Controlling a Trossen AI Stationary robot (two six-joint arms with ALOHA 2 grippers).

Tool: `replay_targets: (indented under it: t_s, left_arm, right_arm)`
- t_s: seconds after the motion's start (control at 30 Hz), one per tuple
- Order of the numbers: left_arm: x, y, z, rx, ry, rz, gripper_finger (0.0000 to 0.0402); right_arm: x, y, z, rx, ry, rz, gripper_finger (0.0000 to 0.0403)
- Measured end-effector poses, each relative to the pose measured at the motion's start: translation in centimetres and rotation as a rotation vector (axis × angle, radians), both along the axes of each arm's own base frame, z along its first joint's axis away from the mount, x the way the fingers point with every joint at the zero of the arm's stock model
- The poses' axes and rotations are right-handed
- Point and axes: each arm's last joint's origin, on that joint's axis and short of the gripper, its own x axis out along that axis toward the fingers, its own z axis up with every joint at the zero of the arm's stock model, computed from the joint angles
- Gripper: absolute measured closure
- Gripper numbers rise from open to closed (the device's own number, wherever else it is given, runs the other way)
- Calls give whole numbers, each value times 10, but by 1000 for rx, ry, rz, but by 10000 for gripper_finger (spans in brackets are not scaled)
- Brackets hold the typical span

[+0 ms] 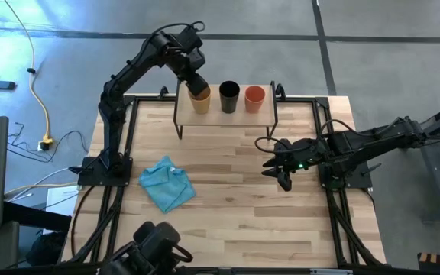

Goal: Stack small to large cups/mugs on shelf
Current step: Return to Home Position

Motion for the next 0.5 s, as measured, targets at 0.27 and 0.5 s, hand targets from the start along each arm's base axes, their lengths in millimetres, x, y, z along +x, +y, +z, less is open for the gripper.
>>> replay_targets:
  t_s: [0.27,0.5]
  left_arm:
    - [-9,-9,17,44,-32,4,313]
    - [-23,-23,39,112,-72,11,314]
  right_arm:
    - [0,0,0,0,0,0,261]
    - [0,0,0,-13,-1,10,261]
